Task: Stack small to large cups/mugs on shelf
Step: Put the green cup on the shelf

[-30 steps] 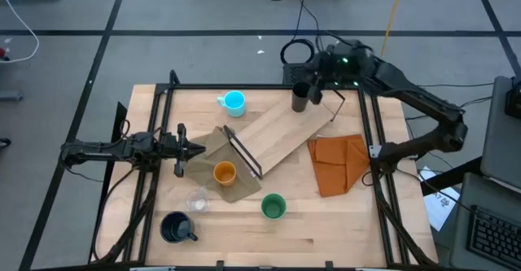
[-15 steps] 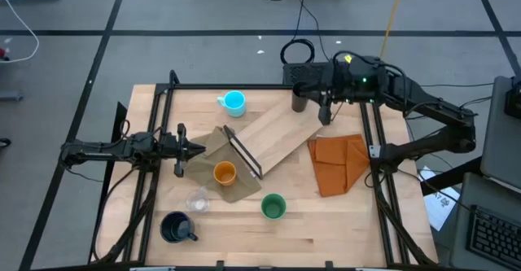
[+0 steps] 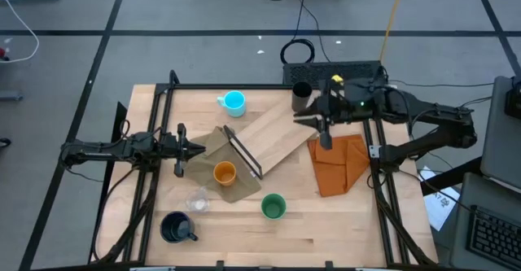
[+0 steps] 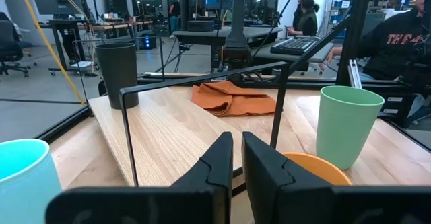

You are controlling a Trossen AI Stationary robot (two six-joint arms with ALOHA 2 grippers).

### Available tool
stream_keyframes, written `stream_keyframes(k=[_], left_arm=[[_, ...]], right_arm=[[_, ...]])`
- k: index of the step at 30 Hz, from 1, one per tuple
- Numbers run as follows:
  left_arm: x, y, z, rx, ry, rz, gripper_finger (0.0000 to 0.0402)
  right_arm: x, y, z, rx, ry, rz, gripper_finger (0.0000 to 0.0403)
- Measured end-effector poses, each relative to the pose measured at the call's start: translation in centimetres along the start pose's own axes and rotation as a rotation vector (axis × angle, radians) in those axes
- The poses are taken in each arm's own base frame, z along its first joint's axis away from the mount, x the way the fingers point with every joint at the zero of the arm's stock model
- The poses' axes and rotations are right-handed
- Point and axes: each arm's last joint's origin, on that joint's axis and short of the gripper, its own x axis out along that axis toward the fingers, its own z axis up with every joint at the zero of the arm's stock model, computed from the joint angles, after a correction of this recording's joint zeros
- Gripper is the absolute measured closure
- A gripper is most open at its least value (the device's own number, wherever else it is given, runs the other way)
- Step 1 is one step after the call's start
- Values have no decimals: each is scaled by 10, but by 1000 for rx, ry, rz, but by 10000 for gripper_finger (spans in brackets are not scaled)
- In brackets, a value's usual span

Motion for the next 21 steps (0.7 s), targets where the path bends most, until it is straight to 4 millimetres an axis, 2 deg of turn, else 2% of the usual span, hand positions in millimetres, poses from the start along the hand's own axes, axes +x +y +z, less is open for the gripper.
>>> stream_keyframes(k=[5,11,16,21], left_arm=[[0,0,0,-13,0,0,366],[0,0,0,-14,0,0,366],[0,0,0,-13,0,0,366],[0,0,0,-16,0,0,366]], right_arm=[[-18,9,3,-26,-41,28,339],[-72,16,1,22,-98,-17,339],[-114,20,-12,92,-101,14,339],[-132,22,-34,103,-96,21,339]])
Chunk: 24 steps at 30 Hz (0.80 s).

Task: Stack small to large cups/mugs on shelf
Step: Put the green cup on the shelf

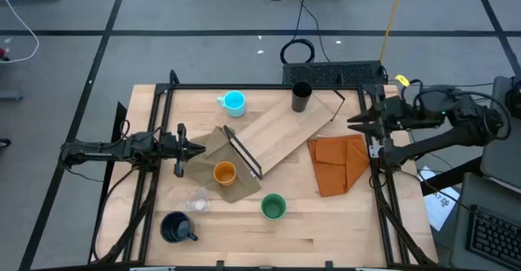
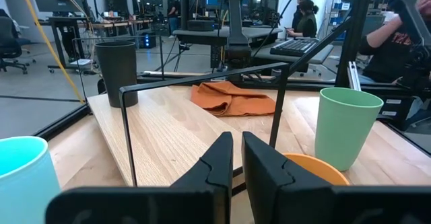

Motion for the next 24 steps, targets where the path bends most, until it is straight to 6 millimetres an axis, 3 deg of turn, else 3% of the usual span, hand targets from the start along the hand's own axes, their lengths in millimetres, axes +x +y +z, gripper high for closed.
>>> stream_keyframes(k=[6,10,15,18,24], left_arm=[[0,0,0,-26,0,0,366],[0,0,0,-34,0,0,366],[0,0,0,-31,0,0,366],[0,0,0,-35,0,0,366],[0,0,0,-35,0,0,366]], right_arm=[[-25,-8,-36,1,-23,-81,339],[-31,-12,-73,68,-75,-75,339],[-12,-12,-117,119,-169,-61,339],[9,-9,-138,117,-198,-28,339],[43,-3,-155,107,-270,46,339]])
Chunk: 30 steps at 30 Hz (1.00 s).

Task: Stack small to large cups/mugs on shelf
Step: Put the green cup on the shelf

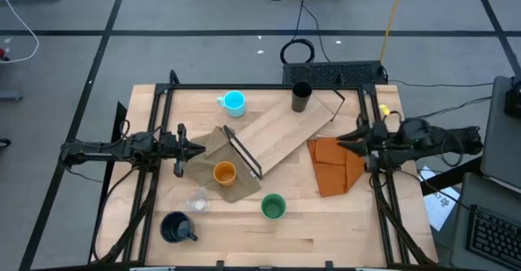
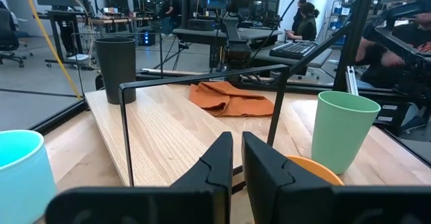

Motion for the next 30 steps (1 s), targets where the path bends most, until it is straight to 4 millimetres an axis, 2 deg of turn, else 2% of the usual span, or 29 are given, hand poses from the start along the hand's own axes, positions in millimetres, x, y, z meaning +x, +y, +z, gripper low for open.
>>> stream_keyframes(k=[6,12,20,30], left_arm=[[0,0,0,-3,0,5,366],[0,0,0,-3,0,6,366],[0,0,0,-3,-1,8,366],[0,0,0,9,-1,9,366]], right_arm=[[22,7,-7,2,26,41,339],[49,24,-12,-26,45,197,339],[80,42,-29,-37,91,277,339],[104,54,-43,-24,75,309,339]])
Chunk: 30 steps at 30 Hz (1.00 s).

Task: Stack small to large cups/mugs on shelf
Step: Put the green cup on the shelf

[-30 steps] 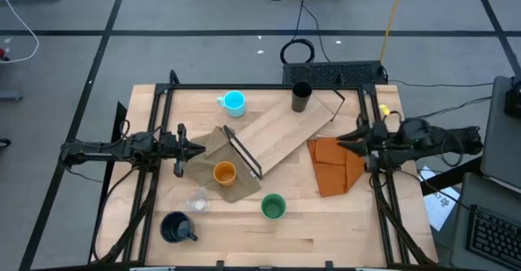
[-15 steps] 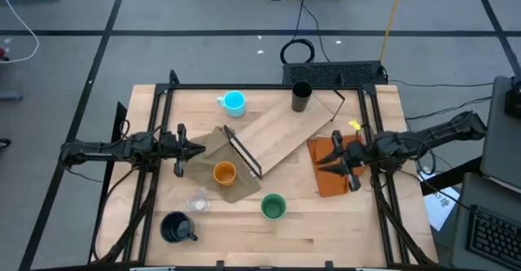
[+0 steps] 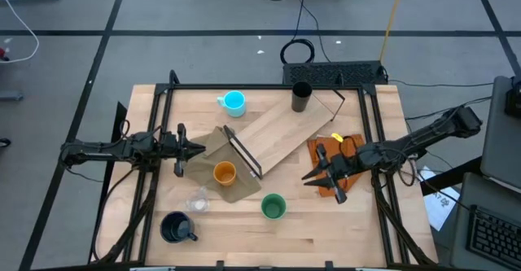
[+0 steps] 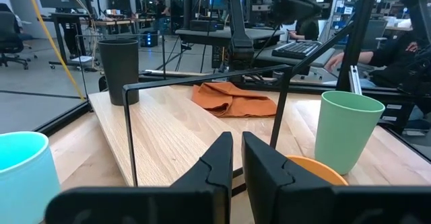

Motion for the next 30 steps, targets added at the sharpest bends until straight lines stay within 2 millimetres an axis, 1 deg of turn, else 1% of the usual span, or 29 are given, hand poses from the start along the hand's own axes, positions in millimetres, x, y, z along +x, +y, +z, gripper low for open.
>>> stream_keyframes(k=[6,12,18,22,26,28,30], left_arm=[[0,0,0,2,0,0,366],[0,0,0,2,0,0,366],[0,0,0,2,0,-1,366],[0,0,0,2,0,-1,366],[0,0,0,1,0,-1,366],[0,0,0,1,0,-1,366],[0,0,0,0,0,-1,366]], right_arm=[[10,-1,-12,32,54,-8,339],[19,-1,-11,31,-17,2,339],[32,-3,-24,44,-5,0,339],[41,-3,-27,-65,-75,6,339],[43,-3,-25,-138,-116,4,341],[43,-3,-25,-165,-116,0,350],[43,-3,-25,-188,-117,-2,367]])
